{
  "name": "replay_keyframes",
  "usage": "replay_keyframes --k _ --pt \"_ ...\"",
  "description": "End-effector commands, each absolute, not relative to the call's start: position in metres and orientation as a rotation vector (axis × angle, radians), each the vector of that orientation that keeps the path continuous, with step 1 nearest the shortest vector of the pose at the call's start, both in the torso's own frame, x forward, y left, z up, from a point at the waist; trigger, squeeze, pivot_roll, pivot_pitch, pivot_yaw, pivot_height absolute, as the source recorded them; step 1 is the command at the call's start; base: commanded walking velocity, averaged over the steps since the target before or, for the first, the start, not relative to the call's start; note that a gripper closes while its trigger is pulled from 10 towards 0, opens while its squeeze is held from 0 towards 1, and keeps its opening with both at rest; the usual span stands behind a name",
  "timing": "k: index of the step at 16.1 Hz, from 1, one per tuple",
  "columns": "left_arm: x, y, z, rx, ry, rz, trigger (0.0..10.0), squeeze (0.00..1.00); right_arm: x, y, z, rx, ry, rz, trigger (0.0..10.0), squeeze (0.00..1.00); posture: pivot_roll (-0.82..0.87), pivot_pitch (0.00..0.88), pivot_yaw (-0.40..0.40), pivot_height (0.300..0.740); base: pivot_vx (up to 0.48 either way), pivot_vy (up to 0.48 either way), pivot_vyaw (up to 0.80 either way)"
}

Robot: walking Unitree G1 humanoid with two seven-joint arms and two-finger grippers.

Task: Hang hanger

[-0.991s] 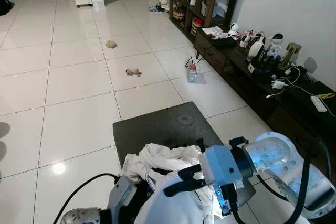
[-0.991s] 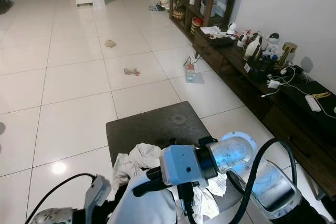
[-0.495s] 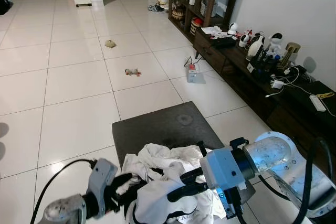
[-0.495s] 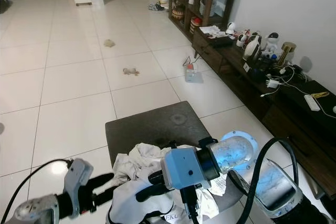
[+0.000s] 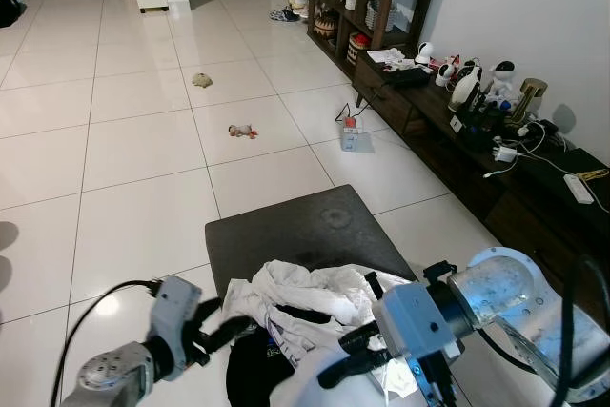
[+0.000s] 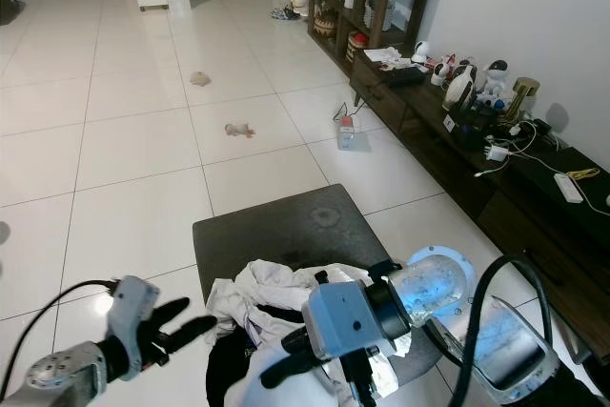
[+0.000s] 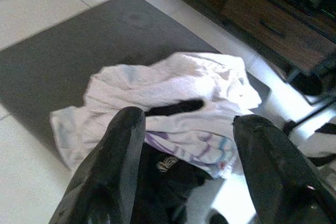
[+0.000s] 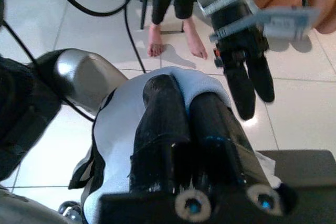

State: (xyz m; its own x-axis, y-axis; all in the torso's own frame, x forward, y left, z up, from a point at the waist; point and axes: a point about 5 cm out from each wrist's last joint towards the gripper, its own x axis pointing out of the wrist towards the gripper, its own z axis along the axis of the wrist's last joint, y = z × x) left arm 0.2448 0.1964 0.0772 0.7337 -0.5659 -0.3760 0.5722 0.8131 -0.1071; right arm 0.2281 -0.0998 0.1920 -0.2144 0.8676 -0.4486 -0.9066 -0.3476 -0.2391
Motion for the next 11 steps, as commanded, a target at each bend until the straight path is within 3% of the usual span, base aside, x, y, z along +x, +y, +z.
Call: replay_keyframes --k 1,5,11 --pt "0.244 0.193 0.074 0.028 0.424 -0.661 10.0 0.0 0.222 -0.098 0.198 -0.608 0.061 1.864 0.0 0.0 -0.02 0.112 -0.077 0.74 0.0 0.0 0.0" --pt "0.239 0.205 0.079 0.092 0.514 -0.957 10.0 0.0 0.211 -0.109 0.197 -0.695 0.147 2.01 0.0 0.0 -0.04 0.125 -0.076 0.74 0.0 0.0 0.0" --pt "0.23 0.227 0.082 0.158 0.635 -1.12 10.0 0.0 0.203 -0.105 0.193 -0.722 0.159 2.068 0.0 0.0 -0.03 0.147 -0.059 0.74 0.0 0.0 0.0"
